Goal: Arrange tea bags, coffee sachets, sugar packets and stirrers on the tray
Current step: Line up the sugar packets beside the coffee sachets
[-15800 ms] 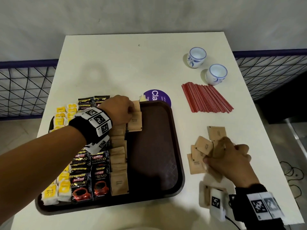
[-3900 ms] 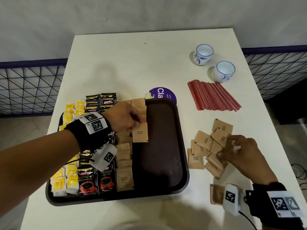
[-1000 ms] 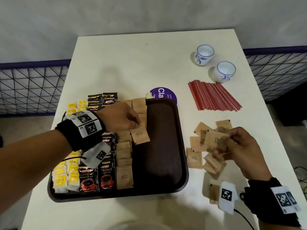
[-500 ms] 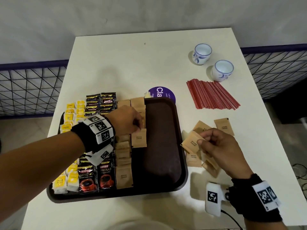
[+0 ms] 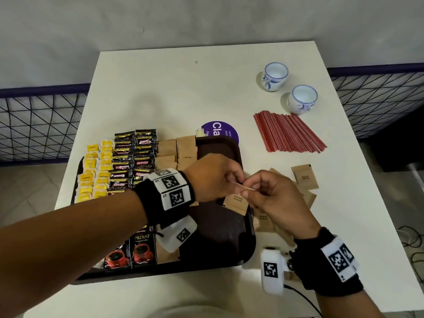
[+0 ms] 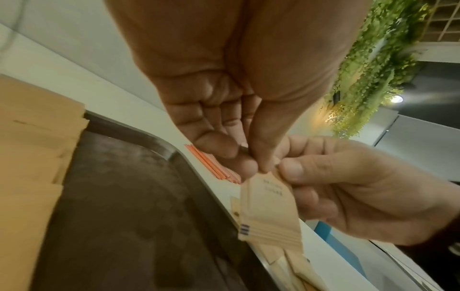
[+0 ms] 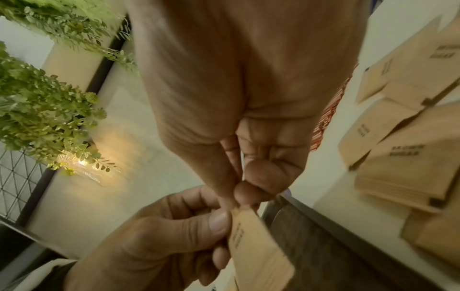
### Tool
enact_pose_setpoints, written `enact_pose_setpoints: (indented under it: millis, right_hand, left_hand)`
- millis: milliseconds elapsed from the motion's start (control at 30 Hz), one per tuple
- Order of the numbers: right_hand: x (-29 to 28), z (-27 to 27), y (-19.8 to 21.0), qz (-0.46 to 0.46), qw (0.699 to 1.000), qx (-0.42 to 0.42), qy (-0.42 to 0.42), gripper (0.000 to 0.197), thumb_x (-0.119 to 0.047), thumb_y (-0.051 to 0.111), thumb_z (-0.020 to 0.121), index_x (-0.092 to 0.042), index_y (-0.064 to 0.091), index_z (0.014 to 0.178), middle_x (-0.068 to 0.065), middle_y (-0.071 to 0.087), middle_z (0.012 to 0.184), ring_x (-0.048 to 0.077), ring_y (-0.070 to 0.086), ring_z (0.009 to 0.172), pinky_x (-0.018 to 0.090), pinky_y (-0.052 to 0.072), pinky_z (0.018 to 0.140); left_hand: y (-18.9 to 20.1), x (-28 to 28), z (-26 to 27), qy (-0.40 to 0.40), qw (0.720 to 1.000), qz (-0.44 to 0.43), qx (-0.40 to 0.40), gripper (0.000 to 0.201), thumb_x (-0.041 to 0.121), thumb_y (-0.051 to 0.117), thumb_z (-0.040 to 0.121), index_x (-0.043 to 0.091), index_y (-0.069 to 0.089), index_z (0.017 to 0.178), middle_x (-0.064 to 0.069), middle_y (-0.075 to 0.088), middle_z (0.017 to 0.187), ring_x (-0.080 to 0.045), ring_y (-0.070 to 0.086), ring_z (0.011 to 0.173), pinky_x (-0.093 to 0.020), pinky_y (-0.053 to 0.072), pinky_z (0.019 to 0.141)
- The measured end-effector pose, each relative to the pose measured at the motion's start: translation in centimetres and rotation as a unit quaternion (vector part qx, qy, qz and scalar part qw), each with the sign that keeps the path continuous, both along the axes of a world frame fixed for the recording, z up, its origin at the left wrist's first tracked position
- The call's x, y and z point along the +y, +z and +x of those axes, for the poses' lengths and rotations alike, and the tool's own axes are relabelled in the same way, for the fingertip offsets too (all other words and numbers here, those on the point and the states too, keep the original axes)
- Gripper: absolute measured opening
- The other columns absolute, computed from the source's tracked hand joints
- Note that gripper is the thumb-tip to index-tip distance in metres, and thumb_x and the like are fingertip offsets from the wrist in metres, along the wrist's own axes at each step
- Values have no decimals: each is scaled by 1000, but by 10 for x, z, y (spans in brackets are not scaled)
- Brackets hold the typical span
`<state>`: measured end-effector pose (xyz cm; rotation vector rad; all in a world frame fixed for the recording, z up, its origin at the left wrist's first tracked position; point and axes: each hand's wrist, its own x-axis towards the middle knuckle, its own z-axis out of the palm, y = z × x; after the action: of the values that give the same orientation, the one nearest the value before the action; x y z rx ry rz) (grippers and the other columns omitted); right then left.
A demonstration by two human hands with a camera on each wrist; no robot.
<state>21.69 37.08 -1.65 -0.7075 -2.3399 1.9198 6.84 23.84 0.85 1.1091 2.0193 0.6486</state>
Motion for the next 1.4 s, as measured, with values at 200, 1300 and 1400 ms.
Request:
enact_pose_setpoints:
  millis: [200, 1300, 1400]
  right_hand:
    - [31, 25, -16, 57, 992, -57, -100, 12, -14, 76, 84, -23, 70, 86, -5, 71, 84, 8, 67, 80, 25, 49, 76]
    - [70, 75, -44, 238, 933, -215, -165, 53, -22, 84, 75, -19, 58, 120, 4, 45, 111, 23, 56, 89, 32, 41, 77]
    - [71, 76, -46, 238, 934, -205, -168, 52, -24, 84, 75, -18, 58, 118, 6, 47, 112, 28, 61, 90, 34, 44, 78]
  left_hand:
    - [1, -24, -27, 78, 994, -58, -58, 7, 12, 70, 87, 15, 75, 91, 5, 73, 67, -7, 70, 64, -16, 51, 58]
    - [-23, -70, -38, 47, 978, -167, 116, 15, 19, 66, 87, 26, 76, 95, 14, 67, 90, -3, 61, 86, -20, 51, 77]
    - [-25, -71, -38, 32, 973, -177, 144, 17, 19, 63, 88, 27, 75, 98, 12, 67, 97, -6, 61, 90, -28, 54, 85]
